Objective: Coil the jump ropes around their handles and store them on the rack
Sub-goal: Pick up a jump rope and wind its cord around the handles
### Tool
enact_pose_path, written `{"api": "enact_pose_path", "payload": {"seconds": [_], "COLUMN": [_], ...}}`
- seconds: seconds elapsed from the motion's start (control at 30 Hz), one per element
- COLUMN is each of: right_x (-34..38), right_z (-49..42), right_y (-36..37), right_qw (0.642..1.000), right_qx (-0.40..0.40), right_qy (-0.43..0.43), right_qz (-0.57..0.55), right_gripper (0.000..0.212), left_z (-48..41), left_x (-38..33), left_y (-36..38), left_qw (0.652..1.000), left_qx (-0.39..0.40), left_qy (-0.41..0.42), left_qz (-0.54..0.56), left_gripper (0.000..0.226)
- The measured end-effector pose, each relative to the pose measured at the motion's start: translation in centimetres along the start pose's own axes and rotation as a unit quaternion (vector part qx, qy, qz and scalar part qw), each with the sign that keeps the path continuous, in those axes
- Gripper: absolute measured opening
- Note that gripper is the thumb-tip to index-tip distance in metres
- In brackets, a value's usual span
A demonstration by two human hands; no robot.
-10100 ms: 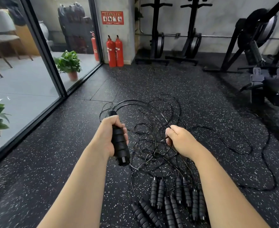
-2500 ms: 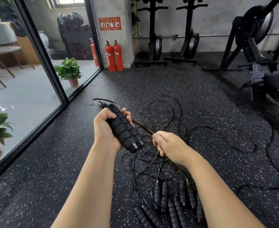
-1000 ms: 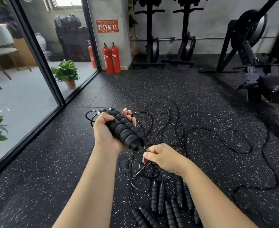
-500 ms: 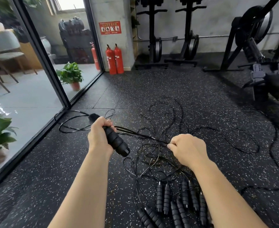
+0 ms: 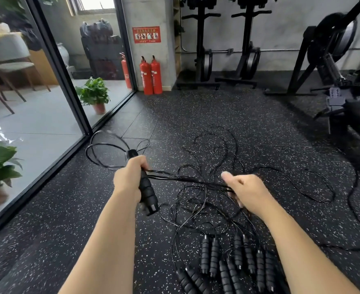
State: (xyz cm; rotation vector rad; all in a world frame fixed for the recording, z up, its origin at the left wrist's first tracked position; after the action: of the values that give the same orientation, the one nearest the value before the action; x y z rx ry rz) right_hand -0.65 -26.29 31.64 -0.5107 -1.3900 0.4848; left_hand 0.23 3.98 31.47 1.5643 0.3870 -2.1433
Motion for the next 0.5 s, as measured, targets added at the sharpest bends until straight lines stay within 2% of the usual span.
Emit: {"api": "enact_pose_path", "payload": {"seconds": [0.03,0.07,0.13,0.2,0.3,0.4,0.5], "right_x": [-0.5,-0.9,-1.3,-1.0,-0.9,-1.5,-2.3], "right_z": [0.0,-0.1,-0.4,-0.4,-0.4,-0.6,-0.8], "right_y": [-0.1,-0.3,-0.5,0.0,0.4,0.0,-0.4], "right_qw": [0.998,0.997,0.998,0.977,0.935,0.925,0.948], "right_qx": [0.018,0.011,-0.026,-0.057,-0.096,-0.117,-0.133], "right_qy": [0.028,0.039,0.038,0.027,0.037,0.063,0.090], "right_qz": [-0.061,-0.069,0.047,0.205,0.338,0.356,0.274], "right_gripper": [0.066,0.070,0.073,0.072,0.075,0.077,0.070], "left_z": [-0.3,-0.7,-1.3,-0.6,0.5,0.9,0.9], "left_x": [0.3,0.7,1.2,0.9,-0.4,-1.8,-1.8], "left_y": [0.0,-0.1,-0.2,-0.1,-1.7,-3.1,-3.5], "left_qw": [1.000,0.998,0.996,0.996,0.996,0.989,0.988], "left_qx": [0.005,0.007,0.007,0.005,-0.079,-0.127,-0.132], "left_qy": [-0.015,-0.026,-0.039,-0.037,0.018,0.075,0.067], "left_qz": [0.026,0.048,0.077,0.085,0.025,-0.025,-0.036], "left_gripper": [0.040,0.043,0.046,0.040,0.020,0.018,0.017]}}
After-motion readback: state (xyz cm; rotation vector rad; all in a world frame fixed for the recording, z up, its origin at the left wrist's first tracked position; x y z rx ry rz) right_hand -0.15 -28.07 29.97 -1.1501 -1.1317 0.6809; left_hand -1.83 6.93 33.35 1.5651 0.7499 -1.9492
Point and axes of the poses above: each hand's wrist, its own z-axis away from the middle knuckle, its own y-axis out of the palm, x = y × z, the point moved 9 cm from there along -z, towards the middle knuckle, and after that the axes turned 6 degrees about y, right-handed, at the moved point
